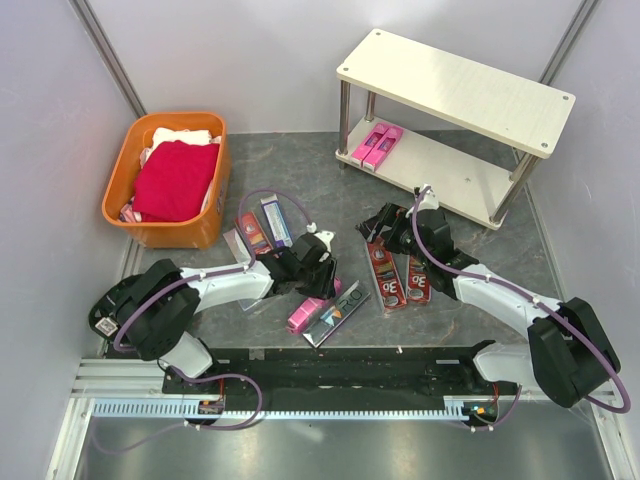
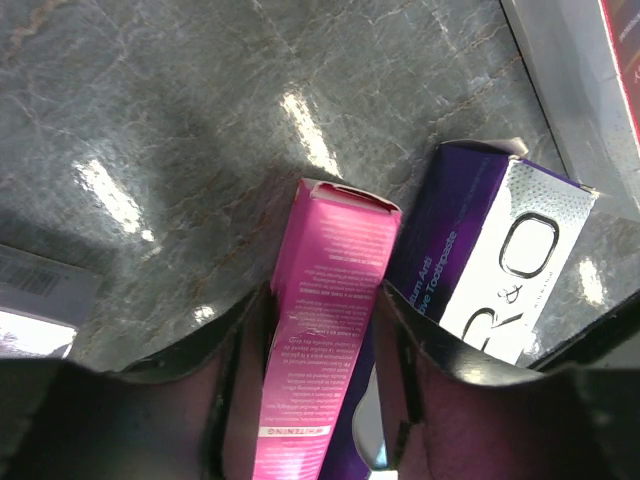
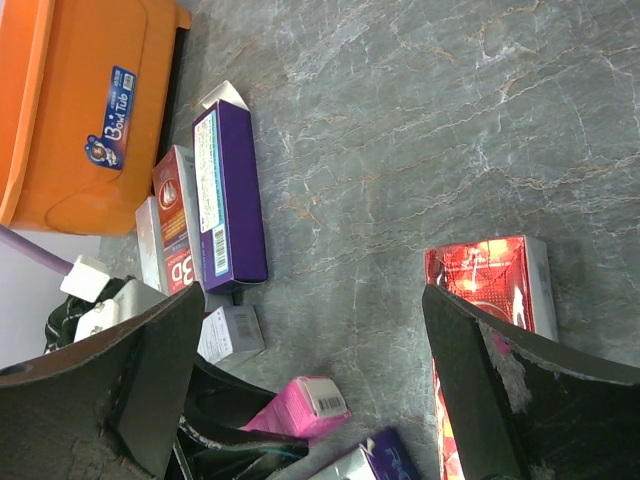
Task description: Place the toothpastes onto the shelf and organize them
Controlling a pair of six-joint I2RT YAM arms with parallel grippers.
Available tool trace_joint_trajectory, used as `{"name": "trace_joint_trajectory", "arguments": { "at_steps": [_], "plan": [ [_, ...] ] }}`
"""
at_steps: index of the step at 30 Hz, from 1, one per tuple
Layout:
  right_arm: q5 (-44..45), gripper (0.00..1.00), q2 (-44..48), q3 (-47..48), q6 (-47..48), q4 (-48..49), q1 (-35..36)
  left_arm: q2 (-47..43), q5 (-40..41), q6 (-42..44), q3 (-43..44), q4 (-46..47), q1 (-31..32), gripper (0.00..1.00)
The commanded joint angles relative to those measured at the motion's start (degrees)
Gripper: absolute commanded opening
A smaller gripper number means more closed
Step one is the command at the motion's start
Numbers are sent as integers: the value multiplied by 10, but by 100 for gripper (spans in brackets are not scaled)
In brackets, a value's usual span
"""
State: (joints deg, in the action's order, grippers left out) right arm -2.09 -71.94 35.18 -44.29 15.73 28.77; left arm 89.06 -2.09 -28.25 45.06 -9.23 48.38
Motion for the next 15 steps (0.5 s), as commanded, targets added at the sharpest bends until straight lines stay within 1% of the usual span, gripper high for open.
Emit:
{"name": "trace_joint_trajectory", "arguments": {
  "at_steps": [1, 9, 15],
  "plan": [
    [6, 98, 16, -5, 7, 7, 1, 14, 60, -9, 4, -47, -2, 44],
    [1, 98, 22, -5, 8, 7, 2, -34, 54, -7, 30, -62, -21, 31],
    [-26, 98, 31, -12, 9, 25, 2, -70, 28, 9, 54, -75, -61, 24]
  ]
}}
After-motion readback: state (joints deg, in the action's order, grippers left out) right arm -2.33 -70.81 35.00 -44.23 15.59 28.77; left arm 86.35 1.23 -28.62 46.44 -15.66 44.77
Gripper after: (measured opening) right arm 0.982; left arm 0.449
